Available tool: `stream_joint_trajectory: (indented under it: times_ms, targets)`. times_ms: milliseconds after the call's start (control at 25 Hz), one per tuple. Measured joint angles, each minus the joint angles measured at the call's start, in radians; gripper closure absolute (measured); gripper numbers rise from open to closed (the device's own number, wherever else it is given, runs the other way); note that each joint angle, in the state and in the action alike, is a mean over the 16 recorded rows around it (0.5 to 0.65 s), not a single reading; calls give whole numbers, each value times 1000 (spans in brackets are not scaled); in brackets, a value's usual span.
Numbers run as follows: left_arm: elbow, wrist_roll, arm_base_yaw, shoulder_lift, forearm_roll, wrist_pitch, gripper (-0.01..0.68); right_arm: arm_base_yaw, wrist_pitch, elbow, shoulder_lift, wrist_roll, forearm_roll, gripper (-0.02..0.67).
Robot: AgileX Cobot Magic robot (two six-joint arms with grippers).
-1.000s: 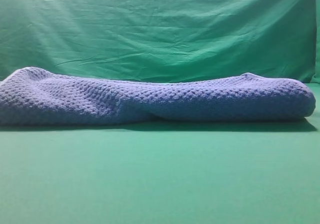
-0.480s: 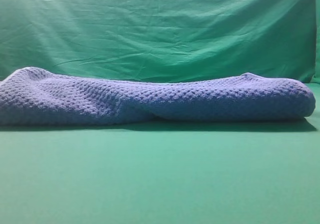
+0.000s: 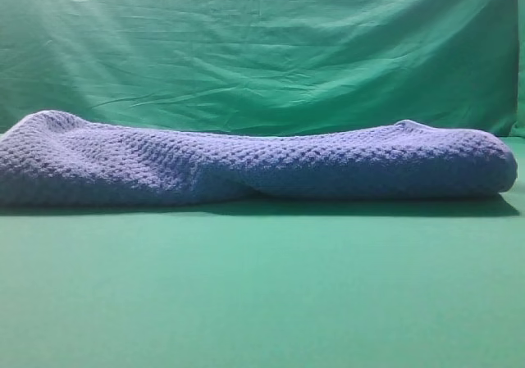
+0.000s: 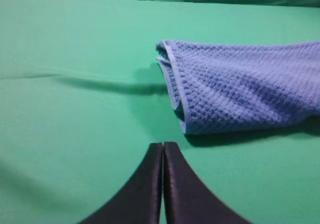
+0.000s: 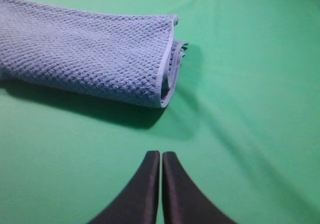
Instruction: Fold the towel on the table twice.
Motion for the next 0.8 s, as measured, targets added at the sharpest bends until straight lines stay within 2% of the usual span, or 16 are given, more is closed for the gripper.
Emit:
stream_joint_trajectory:
  times_ms: [360, 800]
  targets:
    - [55, -1, 0, 0, 5, -45, 673, 0, -75, 107, -16, -7, -86, 649]
    - [56, -1, 0, 0, -16, -49, 673, 0, -101, 145, -22, -20, -89, 649]
